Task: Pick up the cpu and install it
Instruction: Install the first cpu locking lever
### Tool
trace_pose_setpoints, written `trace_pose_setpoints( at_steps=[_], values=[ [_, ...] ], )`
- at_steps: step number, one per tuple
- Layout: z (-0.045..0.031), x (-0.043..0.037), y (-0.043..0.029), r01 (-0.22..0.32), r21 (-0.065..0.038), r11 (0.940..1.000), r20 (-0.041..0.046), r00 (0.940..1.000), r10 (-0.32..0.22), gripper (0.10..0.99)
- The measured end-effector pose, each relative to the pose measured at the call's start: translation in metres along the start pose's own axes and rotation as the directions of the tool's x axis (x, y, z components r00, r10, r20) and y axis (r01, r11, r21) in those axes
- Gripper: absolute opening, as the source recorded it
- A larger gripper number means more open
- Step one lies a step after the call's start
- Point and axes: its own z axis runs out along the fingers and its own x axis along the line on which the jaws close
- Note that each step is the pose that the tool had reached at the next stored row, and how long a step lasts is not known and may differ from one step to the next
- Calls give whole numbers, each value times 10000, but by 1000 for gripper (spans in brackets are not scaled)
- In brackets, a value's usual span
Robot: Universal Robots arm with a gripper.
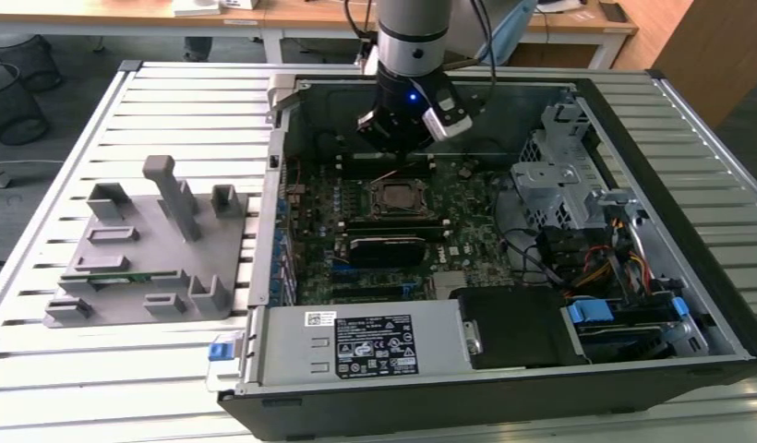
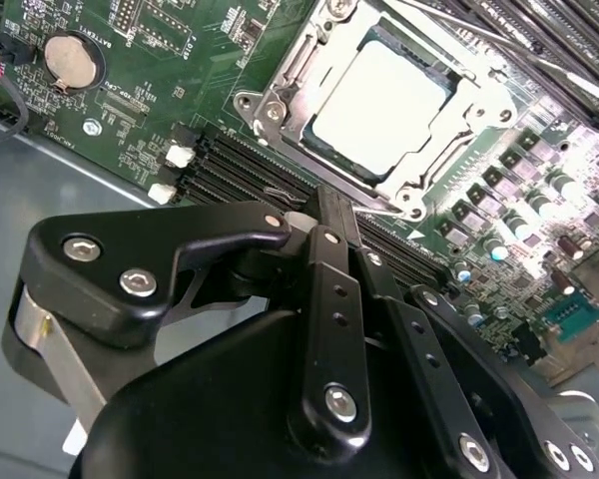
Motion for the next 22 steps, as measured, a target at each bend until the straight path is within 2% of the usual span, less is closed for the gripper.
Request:
trace_pose_setpoints(
  at_steps=[22],
  values=[
    [166, -116, 19, 170, -2, 9999, -8, 9999, -170, 106]
  ],
)
